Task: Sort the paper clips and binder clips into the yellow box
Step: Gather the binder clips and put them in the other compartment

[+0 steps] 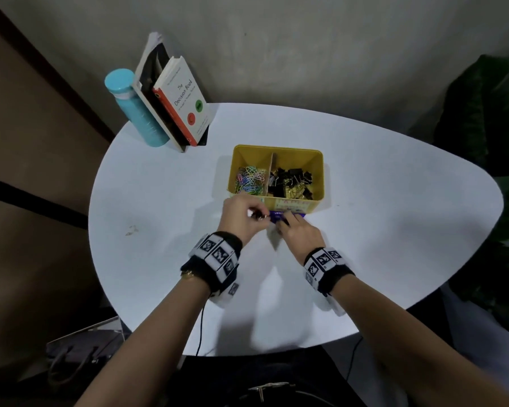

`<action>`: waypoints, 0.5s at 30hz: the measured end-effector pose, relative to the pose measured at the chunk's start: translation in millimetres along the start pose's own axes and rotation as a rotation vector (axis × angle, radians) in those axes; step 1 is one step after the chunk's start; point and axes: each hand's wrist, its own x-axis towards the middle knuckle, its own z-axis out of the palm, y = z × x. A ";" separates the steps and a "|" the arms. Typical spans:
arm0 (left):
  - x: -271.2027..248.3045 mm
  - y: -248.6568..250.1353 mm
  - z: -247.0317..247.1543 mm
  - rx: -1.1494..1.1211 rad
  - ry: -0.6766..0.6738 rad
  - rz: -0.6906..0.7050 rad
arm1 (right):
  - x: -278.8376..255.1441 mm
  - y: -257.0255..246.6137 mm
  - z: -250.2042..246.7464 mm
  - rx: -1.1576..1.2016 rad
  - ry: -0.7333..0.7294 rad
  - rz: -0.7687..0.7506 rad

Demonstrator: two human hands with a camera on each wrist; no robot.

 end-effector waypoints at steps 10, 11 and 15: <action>49.7 26.0 28.2 0.081 0.171 0.203 | -31.3 27.2 -13.2 0.024 -0.084 0.166; 39.5 19.9 27.4 0.119 0.194 0.251 | -31.6 29.9 -10.4 0.018 -0.072 0.169; -9.7 -23.4 40.2 0.376 0.157 0.288 | -42.6 32.2 -20.9 0.084 0.067 0.132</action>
